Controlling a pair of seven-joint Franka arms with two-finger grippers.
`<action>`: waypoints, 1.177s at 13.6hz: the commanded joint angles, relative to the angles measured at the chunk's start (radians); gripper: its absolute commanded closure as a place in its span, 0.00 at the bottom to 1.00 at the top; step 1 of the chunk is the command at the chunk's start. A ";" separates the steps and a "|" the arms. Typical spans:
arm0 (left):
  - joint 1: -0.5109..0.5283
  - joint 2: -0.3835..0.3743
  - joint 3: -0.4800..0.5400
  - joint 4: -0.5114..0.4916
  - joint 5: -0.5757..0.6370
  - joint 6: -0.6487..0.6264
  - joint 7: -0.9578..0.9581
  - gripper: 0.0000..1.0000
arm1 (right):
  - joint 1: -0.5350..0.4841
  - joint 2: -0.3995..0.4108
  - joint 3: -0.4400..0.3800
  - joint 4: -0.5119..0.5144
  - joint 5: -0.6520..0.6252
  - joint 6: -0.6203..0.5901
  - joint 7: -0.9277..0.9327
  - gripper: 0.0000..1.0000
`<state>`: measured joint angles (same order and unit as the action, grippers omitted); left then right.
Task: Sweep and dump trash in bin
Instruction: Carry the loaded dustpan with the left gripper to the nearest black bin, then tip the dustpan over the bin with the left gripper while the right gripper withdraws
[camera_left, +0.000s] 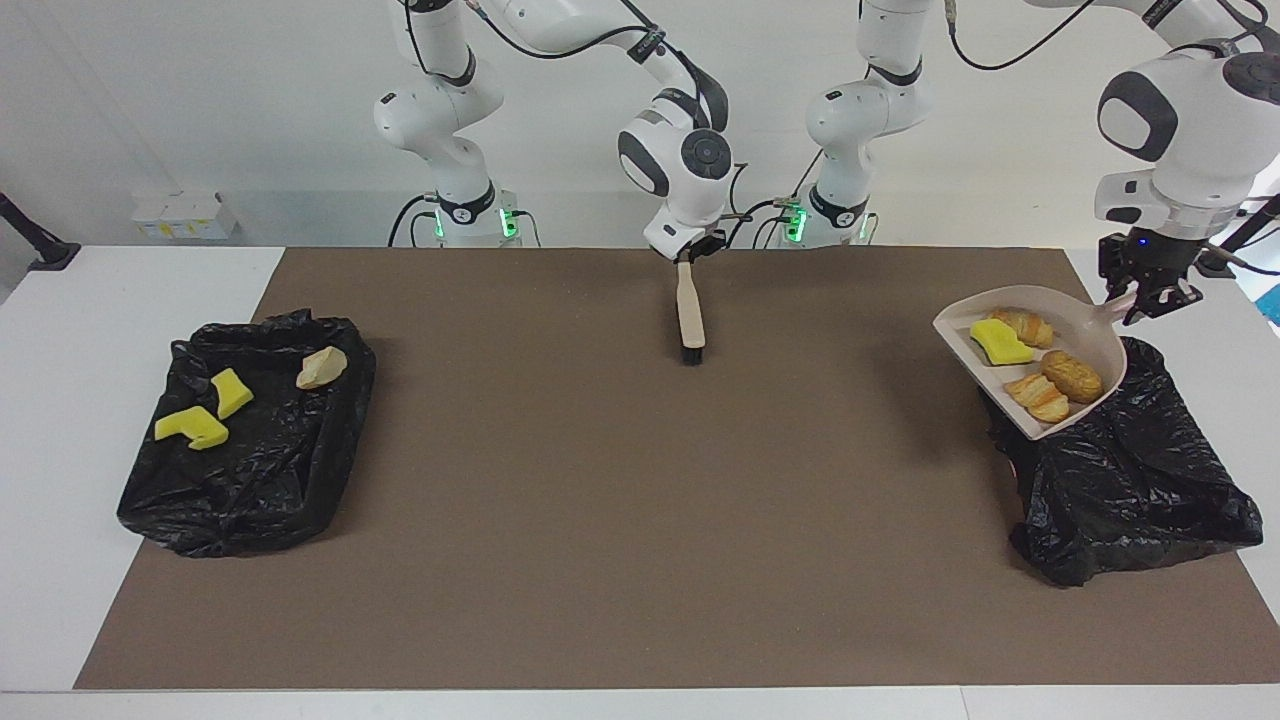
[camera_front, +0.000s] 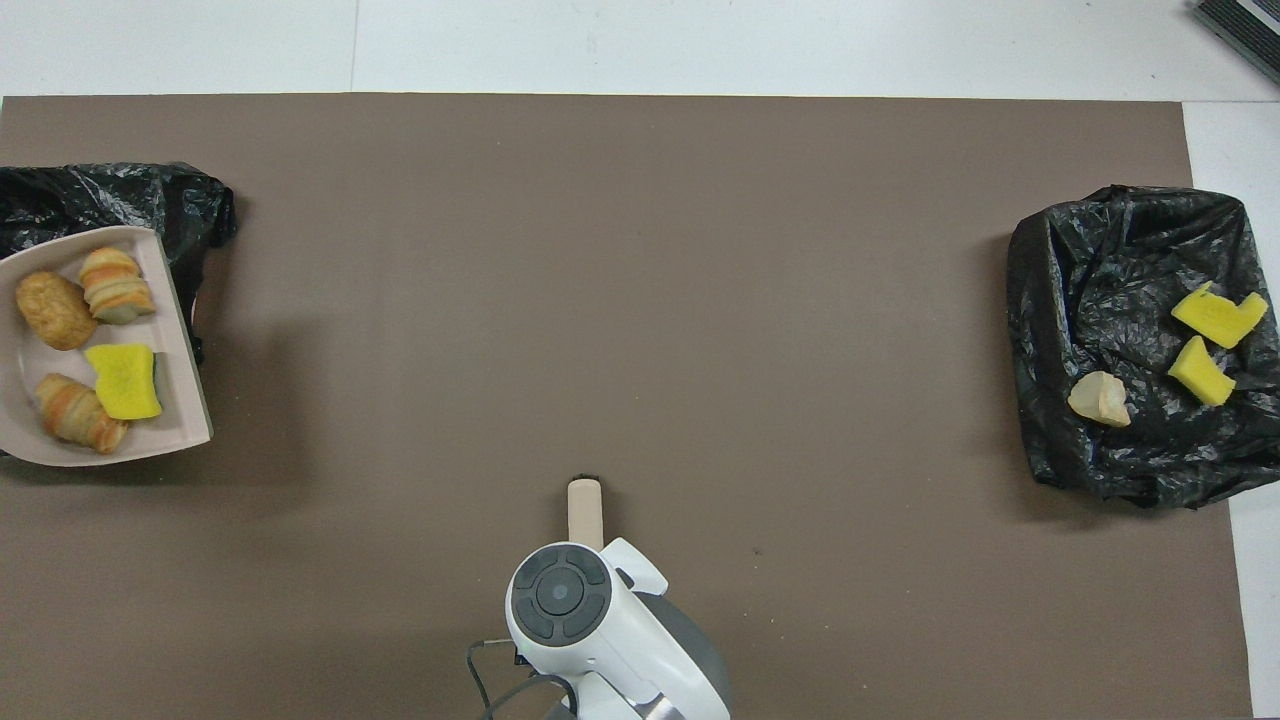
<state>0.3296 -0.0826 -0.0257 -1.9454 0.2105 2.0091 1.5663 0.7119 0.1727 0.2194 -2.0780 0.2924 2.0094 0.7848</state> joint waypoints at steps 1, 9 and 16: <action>0.057 0.101 -0.013 0.165 0.001 -0.007 0.078 1.00 | -0.012 -0.007 0.003 0.028 0.014 -0.015 0.030 0.00; 0.033 0.250 -0.019 0.323 0.416 0.048 0.026 1.00 | -0.188 -0.085 -0.008 0.183 -0.016 -0.280 -0.031 0.00; -0.092 0.274 -0.017 0.299 0.755 -0.082 -0.143 1.00 | -0.400 -0.095 -0.008 0.367 -0.183 -0.457 -0.284 0.00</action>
<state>0.2714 0.1729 -0.0544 -1.6549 0.8856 1.9750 1.4737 0.3573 0.0720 0.1992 -1.7686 0.1465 1.5862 0.5583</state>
